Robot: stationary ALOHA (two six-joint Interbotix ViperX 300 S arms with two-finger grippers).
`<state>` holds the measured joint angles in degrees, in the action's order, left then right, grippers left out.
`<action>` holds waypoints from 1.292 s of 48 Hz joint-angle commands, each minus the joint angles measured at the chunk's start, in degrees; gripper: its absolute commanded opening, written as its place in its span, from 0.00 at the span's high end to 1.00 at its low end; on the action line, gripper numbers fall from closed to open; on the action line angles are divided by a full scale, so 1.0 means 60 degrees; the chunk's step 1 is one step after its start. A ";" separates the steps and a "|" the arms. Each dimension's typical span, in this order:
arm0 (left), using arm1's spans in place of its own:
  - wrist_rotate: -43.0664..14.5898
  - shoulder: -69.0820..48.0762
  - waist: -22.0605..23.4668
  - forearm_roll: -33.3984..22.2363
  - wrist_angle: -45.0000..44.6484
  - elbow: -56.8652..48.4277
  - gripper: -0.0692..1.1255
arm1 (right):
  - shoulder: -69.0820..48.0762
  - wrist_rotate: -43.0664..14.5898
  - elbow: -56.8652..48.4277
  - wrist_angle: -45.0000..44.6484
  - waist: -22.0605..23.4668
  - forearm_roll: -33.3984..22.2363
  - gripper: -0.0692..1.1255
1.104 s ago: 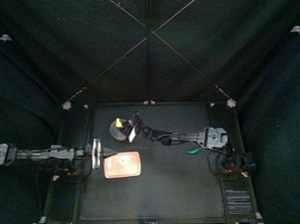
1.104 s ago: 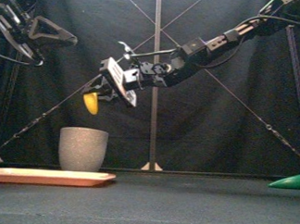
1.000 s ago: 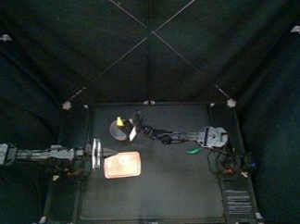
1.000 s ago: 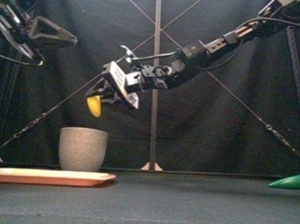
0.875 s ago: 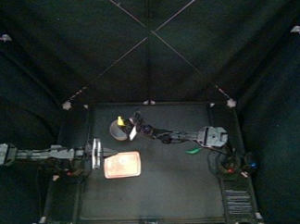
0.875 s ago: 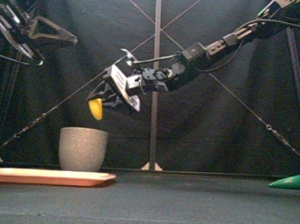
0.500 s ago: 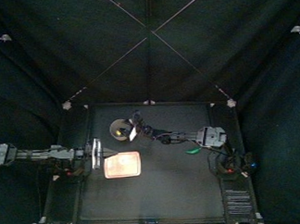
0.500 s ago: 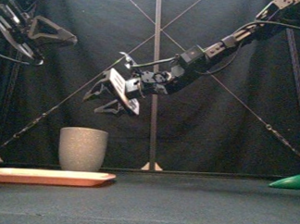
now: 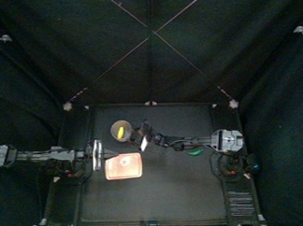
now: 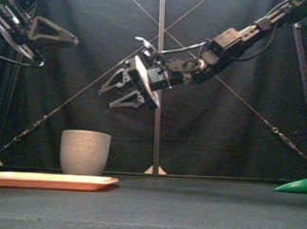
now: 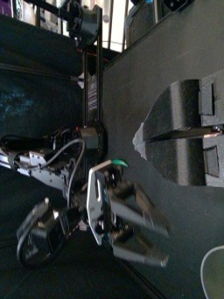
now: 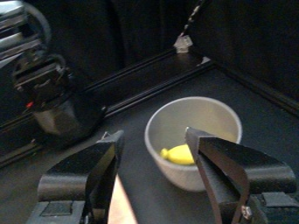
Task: Pick the banana then place it in the grey bowl
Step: Drop banana in the grey bowl and return to neutral
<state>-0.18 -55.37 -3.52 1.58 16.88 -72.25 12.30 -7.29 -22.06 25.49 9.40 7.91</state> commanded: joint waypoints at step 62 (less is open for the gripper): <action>-0.0029 -0.0044 -0.0601 0.0278 0.0190 0.0073 0.93 | -0.5347 -0.0015 -0.5317 0.0322 -0.1216 0.0176 0.18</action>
<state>-0.26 -55.72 -7.03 3.16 17.49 -73.04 -18.28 -7.47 -54.23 26.98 2.20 9.05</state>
